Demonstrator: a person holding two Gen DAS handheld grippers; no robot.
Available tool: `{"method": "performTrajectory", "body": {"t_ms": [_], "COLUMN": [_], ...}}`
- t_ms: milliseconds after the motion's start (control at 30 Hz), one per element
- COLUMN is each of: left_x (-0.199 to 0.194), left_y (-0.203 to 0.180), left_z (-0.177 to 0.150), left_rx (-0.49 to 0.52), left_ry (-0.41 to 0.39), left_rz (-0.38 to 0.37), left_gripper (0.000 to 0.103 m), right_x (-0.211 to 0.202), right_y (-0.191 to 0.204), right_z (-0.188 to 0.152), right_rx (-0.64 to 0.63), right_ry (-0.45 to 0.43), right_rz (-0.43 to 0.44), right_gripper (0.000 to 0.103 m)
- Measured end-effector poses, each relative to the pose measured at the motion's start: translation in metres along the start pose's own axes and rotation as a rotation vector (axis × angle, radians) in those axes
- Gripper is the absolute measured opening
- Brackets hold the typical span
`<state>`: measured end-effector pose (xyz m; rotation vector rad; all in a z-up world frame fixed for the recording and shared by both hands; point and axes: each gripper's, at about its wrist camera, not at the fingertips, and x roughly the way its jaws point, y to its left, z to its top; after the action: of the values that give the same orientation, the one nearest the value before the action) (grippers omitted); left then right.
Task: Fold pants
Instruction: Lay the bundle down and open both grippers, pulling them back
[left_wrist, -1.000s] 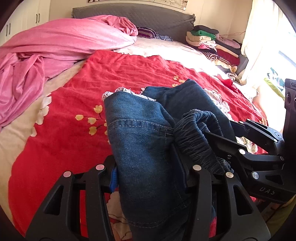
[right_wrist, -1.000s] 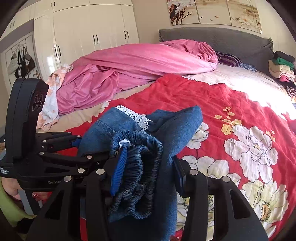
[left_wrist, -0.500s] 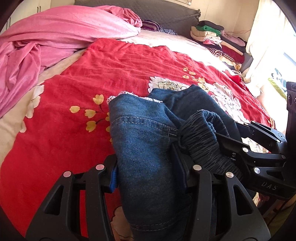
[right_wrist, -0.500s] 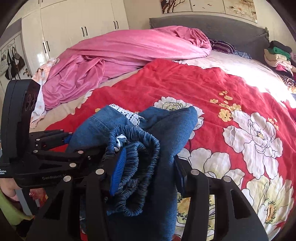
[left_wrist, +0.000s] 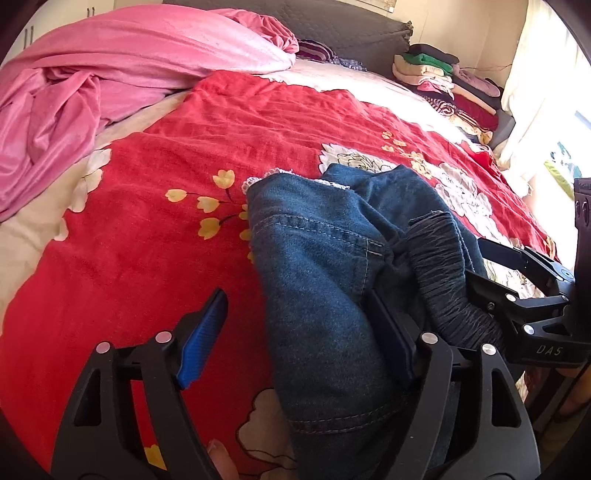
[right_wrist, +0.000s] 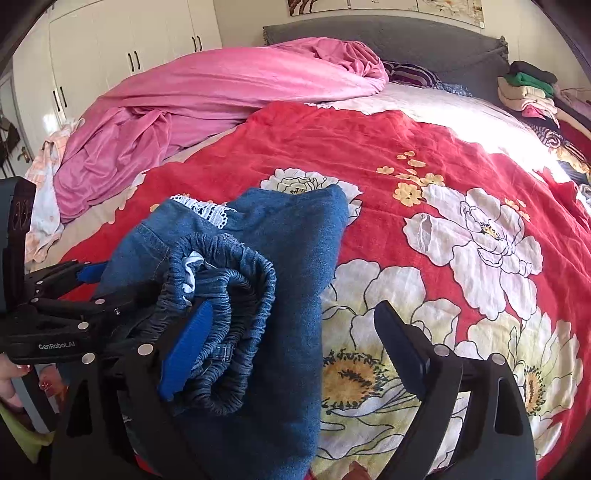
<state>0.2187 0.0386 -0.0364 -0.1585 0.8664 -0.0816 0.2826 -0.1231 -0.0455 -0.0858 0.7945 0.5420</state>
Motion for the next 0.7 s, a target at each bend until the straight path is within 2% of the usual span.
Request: {"method": "performTrajectory", "body": {"t_ms": [367,700], "left_x": [-0.021,-0.041], "left_y": [0.004,0.010], "left_z": [-0.005,-0.007], "left_rx": [-0.011,-0.009], "left_ry": [-0.027,-0.032], "left_rz": [0.012,0.047], "left_gripper": [0.088,0.093], "right_x": [-0.022,-0.044], "right_y": [-0.002,-0.003], "right_z": [-0.005,-0.008], "right_rx": [0.022,0.072], "right_ry": [-0.039,-0.077], "right_rz": [-0.023,-0.015], "right_gripper": [0.098,0.098]}}
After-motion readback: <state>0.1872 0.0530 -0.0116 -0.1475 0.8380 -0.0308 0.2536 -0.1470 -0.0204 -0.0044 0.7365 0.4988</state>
